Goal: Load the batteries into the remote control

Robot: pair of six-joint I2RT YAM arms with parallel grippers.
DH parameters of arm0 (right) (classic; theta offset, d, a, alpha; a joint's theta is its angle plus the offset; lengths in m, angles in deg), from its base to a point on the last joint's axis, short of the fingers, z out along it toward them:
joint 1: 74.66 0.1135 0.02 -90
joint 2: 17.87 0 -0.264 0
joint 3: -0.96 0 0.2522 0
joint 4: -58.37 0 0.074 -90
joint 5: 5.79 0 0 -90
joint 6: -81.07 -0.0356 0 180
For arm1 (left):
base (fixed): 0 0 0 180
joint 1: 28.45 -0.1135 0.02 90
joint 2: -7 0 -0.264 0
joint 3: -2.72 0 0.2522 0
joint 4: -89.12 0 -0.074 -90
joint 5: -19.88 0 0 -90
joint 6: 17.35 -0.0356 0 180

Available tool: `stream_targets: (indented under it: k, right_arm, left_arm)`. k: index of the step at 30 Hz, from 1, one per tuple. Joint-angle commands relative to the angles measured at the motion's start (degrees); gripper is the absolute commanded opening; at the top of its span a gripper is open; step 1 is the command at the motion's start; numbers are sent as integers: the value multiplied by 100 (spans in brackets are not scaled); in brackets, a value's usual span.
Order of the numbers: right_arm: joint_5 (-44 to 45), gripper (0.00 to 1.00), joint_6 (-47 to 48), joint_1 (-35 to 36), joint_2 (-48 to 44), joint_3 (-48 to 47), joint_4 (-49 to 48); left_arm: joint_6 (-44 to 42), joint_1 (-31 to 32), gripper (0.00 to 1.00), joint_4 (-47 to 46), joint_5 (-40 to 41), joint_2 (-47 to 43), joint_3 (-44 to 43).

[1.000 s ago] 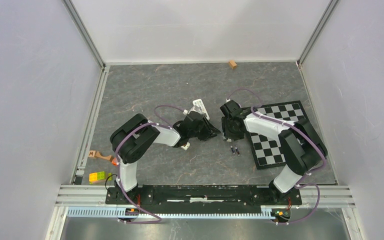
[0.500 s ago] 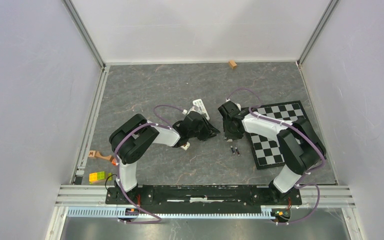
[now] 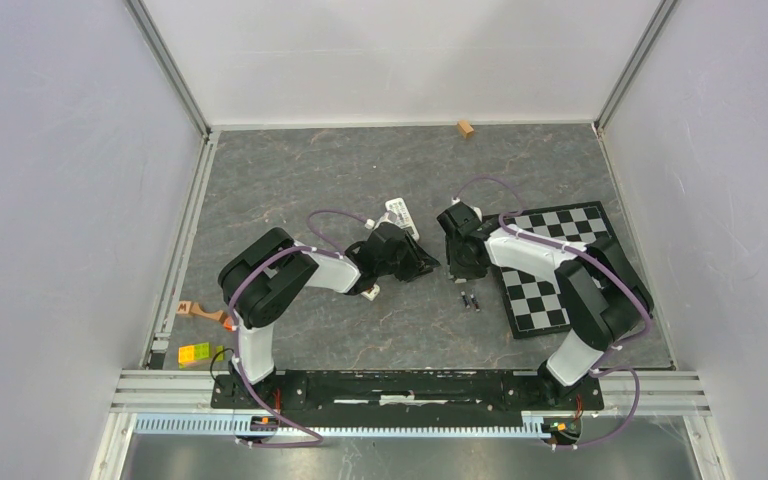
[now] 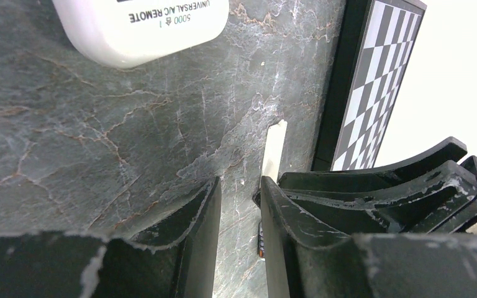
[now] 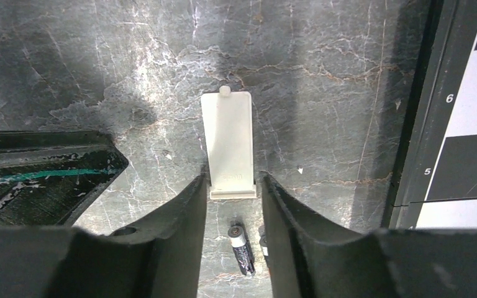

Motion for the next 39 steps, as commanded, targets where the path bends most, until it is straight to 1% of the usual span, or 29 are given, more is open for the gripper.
stream_targets:
  k: [1,3,5,7,12,16,25,29,32,39]
  right_arm:
    - [-48,49,182,1,253,197,311]
    - [-50,53,236,2,241,175,326]
    - [-50,54,293,6,252,149,346]
    - [-56,53,362,10,285,149,356]
    - [-134,46,512,10,434,152,448]
    - [-230,43,567,10,457,148,495]
    - [-305,47,577,10,371,278,582]
    - [-247,47,568,10,333,282,597]
    - [-153,45,530,10,288,289,608]
    - [1,34,519,10,208,315,628]
  left_arm:
    - [-304,3,38,333,206,-29,122]
    - [-303,3,38,332,213,-30,122]
    - [-303,3,38,332,214,-28,114]
    - [-310,8,38,337,214,-25,114]
    - [-311,3,38,332,214,-11,86]
    - [-307,3,38,332,219,-5,87]
    - [-321,3,38,344,214,0,61]
    - [-310,3,38,343,199,24,51]
    - [-304,3,38,342,204,29,38]
    - [-290,4,38,341,196,50,47]
